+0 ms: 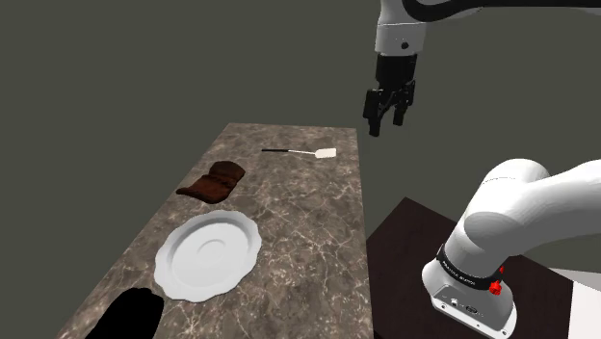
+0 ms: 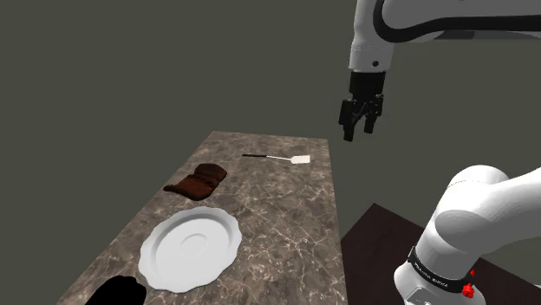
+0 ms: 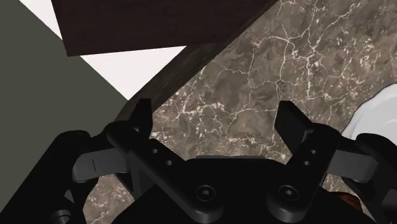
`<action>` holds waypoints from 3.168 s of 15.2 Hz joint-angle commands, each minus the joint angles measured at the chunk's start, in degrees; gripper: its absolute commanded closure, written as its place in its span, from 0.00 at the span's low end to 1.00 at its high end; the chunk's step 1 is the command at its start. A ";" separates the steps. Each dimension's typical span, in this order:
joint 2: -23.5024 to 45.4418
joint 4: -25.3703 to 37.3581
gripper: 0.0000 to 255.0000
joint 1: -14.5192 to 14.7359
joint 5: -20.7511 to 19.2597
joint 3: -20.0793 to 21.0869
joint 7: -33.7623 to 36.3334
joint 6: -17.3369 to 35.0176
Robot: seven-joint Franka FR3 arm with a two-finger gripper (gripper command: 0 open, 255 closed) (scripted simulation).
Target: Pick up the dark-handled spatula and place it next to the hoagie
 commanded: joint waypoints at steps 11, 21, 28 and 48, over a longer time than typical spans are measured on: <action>16.65 0.36 0.00 1.79 -4.83 -5.58 -16.50 18.87; 37.44 9.49 0.00 4.11 -4.76 -9.04 -31.86 33.45; 52.29 20.31 0.00 4.92 -2.45 -9.17 -42.12 39.46; 63.62 25.98 0.00 4.81 -0.58 -8.04 -47.65 46.20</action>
